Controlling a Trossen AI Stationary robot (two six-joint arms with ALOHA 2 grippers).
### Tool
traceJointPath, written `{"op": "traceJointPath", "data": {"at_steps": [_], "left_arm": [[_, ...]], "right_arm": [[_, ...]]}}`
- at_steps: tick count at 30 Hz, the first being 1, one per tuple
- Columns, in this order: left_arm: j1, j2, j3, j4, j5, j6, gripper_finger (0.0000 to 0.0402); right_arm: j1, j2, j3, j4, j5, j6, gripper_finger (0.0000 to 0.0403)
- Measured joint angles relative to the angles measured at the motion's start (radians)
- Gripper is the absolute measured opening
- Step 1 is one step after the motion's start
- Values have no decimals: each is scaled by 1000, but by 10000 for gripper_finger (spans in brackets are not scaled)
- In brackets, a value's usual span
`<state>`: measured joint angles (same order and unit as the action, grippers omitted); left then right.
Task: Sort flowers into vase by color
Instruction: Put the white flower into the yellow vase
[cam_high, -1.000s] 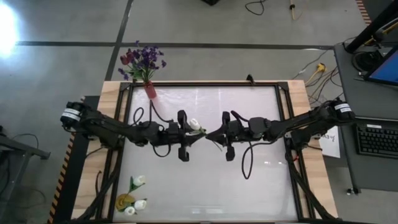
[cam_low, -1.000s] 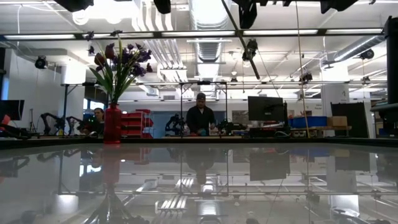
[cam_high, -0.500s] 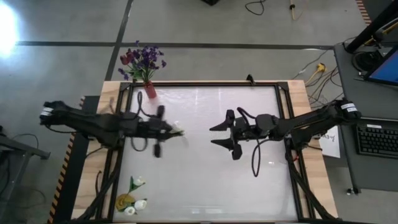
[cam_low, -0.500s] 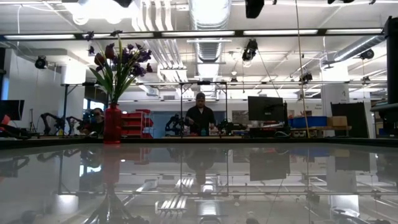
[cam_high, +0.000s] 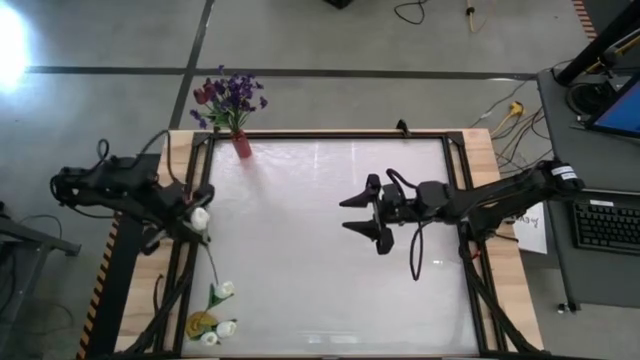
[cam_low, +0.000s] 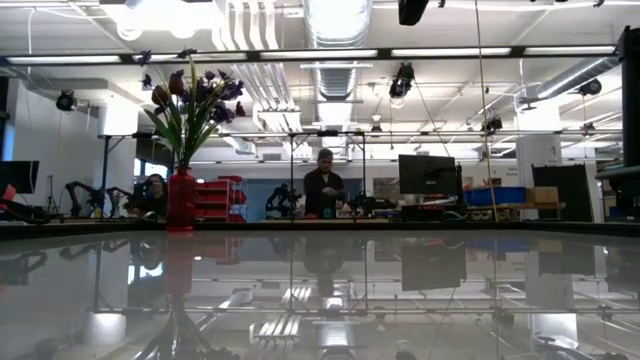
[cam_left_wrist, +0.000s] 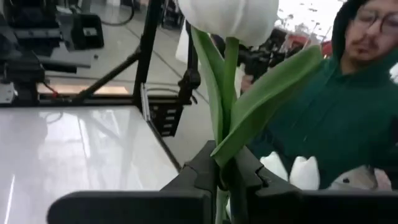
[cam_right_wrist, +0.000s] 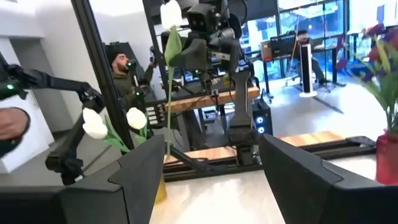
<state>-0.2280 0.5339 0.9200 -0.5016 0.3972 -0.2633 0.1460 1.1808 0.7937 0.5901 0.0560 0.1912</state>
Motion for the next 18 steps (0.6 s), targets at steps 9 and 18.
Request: {"op": "traceJointPath", "data": {"at_steps": [9,18], "left_arm": [[-41,-73,-83,19,113,-74,0],[-164,-151,-242,120,135,-108,0]], "right_arm": [[60,7,0,37,53,45,242],[96,7,46,43,129,44,240]]}}
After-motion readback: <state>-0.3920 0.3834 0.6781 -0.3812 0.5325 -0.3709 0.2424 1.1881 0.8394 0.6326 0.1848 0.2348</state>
